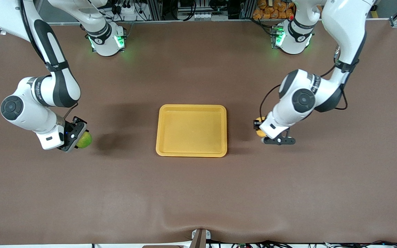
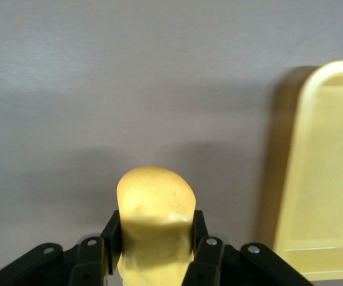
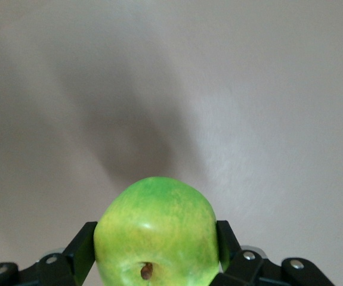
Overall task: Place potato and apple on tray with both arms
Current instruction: 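Carry the potato with the left gripper while the right gripper carries the apple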
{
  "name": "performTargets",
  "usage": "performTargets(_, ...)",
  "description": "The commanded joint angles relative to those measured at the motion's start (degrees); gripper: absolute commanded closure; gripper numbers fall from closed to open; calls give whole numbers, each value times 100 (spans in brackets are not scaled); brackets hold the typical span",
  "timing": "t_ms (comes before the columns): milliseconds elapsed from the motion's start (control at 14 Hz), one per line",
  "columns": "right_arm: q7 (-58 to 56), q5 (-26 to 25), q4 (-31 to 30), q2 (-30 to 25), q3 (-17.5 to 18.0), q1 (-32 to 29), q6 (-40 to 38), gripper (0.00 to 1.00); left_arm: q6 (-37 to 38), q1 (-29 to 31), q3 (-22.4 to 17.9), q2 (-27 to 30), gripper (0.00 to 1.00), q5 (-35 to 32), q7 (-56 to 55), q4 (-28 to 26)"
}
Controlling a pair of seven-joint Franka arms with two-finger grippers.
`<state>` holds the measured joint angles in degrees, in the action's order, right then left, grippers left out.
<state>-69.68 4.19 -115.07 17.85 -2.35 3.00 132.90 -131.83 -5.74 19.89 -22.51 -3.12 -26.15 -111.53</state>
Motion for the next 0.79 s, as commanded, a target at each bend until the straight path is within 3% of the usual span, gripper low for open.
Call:
performTargets(0,-485,65,204,-27,15,226,-89,86,141,-357,-21,-156,100,22,-442,376)
performTargets(357,-521,82,582,122,24,832,-107,85,141,-823,-29,-561,100,13,-531,921)
performTargets(714,-625,82,565,122,24,1422,-115,85,88,-1175,-82,-1193,100,-187,-514,1589)
